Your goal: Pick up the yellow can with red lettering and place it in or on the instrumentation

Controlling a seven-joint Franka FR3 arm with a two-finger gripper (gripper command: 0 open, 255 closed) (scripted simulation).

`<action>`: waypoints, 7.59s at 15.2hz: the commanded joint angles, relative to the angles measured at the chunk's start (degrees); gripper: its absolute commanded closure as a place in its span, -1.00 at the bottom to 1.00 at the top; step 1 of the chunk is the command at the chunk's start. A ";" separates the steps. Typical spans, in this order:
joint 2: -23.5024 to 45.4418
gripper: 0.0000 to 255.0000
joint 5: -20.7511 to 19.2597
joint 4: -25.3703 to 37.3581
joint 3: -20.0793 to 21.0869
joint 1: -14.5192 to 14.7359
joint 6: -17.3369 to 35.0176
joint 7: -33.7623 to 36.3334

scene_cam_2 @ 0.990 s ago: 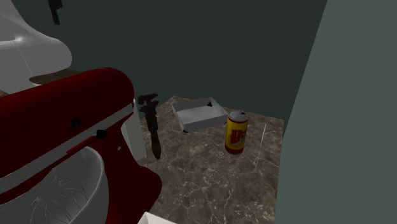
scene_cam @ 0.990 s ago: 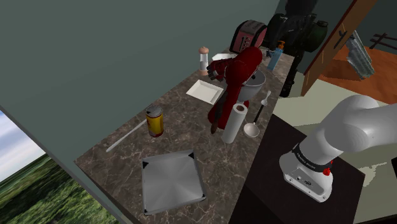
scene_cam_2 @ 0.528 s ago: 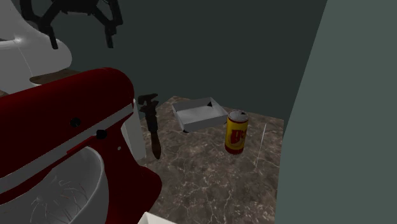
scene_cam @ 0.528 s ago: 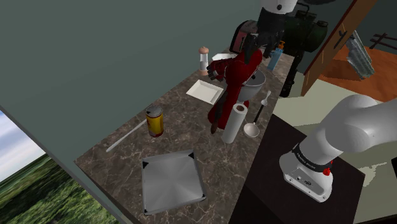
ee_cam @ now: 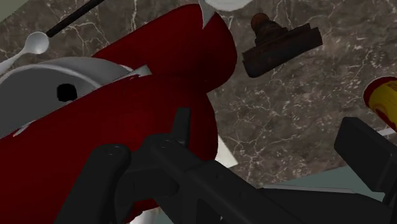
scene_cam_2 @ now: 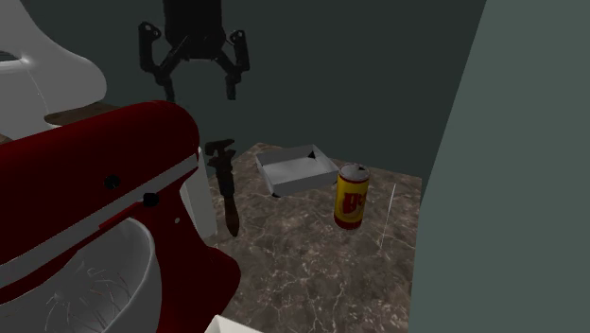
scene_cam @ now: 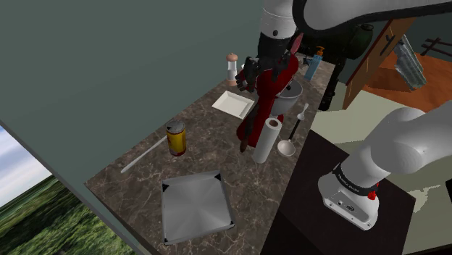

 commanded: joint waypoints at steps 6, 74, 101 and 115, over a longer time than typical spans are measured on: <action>13.35 -1.00 -3.35 5.72 7.85 -0.27 6.96 11.41; 51.14 1.00 -24.63 42.99 12.82 11.45 -1.14 37.02; 35.32 1.00 -15.95 22.63 22.41 18.57 2.85 53.92; 40.86 1.00 -21.05 17.55 21.13 19.78 11.47 58.23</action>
